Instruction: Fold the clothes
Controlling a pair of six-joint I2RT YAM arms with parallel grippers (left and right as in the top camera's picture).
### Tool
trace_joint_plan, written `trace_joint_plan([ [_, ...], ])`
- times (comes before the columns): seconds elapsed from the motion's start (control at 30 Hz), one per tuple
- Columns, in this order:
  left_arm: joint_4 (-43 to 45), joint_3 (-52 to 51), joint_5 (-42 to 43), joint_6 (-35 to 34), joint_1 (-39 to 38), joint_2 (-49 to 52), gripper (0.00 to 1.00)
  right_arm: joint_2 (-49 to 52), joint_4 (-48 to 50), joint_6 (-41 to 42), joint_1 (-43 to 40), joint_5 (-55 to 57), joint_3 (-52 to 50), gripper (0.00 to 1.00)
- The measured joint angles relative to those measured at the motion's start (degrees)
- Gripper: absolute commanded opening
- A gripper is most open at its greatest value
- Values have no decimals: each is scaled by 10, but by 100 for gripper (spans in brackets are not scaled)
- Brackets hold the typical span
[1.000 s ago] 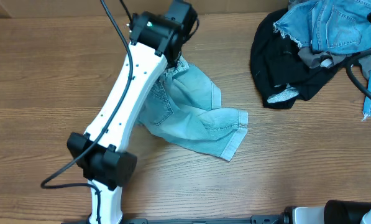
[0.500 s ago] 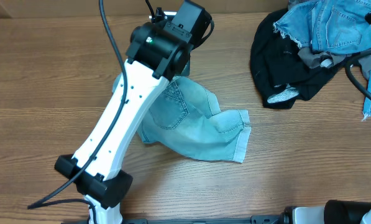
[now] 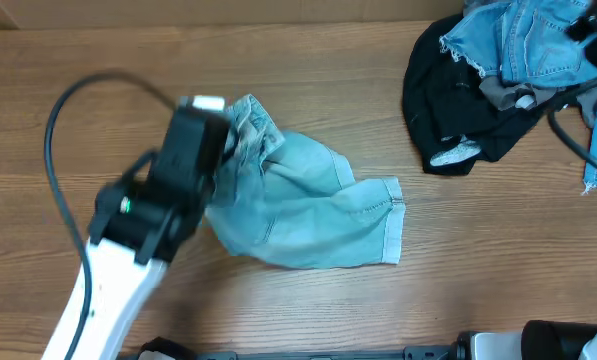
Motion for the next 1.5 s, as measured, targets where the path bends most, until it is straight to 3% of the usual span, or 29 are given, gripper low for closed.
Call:
trace_joint_plan([
  [0.03,18,-42,5,-13,0,-24,4,4,-3,-16,0,-28,0,4],
  [0.23,37,-220,34,-142,-2,-56,4,104,-54,-146,1,-235,2,4],
  [0.4,11,-243,58,-215,-2,-69,4,224,-96,-226,23,-306,0,4],
  [0.7,-62,-246,55,-350,-2,-112,4,373,-124,-351,164,-383,-42,4],
  [1.1,-54,-247,46,-368,-2,-118,4,383,91,-412,328,-398,-326,4],
  [1.27,-53,-247,44,-368,-2,-118,4,384,215,-411,361,-328,-354,4],
  [1.5,-41,-247,44,-368,-2,-118,4,384,289,-396,365,-268,-376,4],
])
